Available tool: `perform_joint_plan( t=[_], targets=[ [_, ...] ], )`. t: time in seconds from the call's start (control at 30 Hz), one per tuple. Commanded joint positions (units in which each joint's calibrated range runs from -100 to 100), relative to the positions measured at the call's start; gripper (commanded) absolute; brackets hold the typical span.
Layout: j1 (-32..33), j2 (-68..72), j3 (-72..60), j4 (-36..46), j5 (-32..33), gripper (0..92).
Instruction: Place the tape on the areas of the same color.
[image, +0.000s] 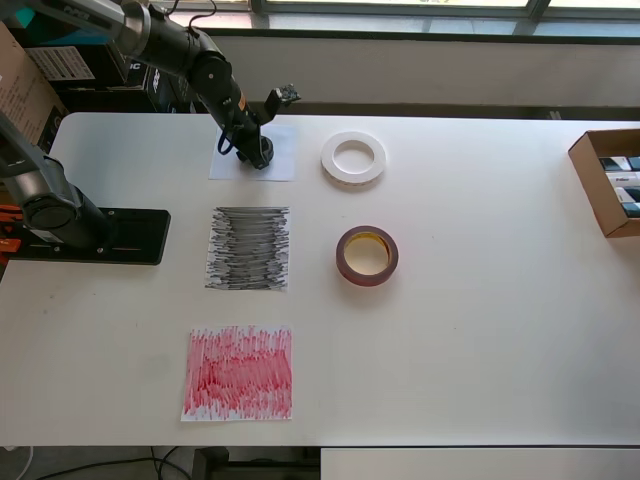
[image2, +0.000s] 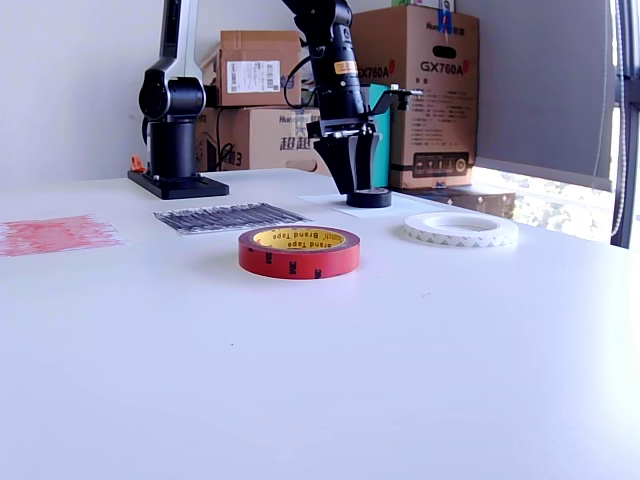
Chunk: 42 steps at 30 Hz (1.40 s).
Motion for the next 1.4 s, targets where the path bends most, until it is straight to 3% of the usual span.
perform_joint_plan(
  t=[0.0, 0.17, 0.27, 0.57, 1.0, 1.37],
  targets=[
    [0.16, 0.52, 0.42, -0.48, 0.50, 50.7],
    [0.08, 1.18, 0.42, -0.48, 0.50, 50.5],
    [0.08, 1.27, 0.42, -0.48, 0.58, 44.6],
    [0.08, 1.27, 0.42, -0.57, 1.15, 0.0],
    [-0.15, 0.43, -1.30, -0.57, 1.64, 0.1],
    [-11.60, -5.00, -4.30, -0.48, -1.88, 0.1]
  ],
)
